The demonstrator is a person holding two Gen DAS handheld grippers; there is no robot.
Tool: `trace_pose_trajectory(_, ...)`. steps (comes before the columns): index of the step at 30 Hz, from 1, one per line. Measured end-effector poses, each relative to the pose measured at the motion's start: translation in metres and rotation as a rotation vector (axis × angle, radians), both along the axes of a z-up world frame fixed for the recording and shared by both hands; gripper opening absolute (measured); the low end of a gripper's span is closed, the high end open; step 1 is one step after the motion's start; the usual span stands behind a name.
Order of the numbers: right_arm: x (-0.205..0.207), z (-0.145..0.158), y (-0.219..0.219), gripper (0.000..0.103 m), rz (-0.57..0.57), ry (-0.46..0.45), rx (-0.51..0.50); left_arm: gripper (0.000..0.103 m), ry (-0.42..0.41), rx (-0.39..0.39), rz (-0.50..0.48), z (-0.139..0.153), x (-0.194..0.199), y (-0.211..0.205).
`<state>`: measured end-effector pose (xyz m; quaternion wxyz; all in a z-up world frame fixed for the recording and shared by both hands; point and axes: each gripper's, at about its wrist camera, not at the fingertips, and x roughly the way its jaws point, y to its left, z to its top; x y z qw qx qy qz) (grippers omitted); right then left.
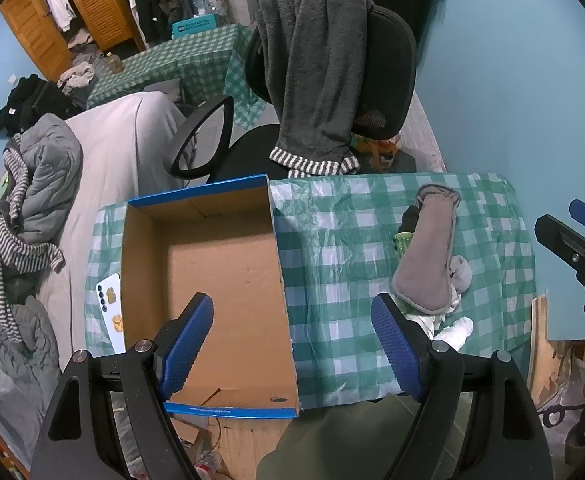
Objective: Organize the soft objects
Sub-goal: 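Move both tools toward the grey fleece sock on the table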
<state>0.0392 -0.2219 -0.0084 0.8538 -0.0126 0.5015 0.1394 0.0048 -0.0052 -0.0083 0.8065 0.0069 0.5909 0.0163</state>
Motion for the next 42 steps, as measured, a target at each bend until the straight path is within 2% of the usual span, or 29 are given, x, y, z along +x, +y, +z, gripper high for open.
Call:
trace_pose_trajectory(11,0.002,-0.011,-0.002,0.101,-0.008,0.029,0.003,0.082,0.010,0.001,-0.004,-0.002,0.005,-0.004)
trace_pose_trajectory(42,0.006,-0.012,-0.004,0.101,0.011,0.050,0.005,0.082,-0.002,0.015,-0.003,0.002,0.007,-0.008)
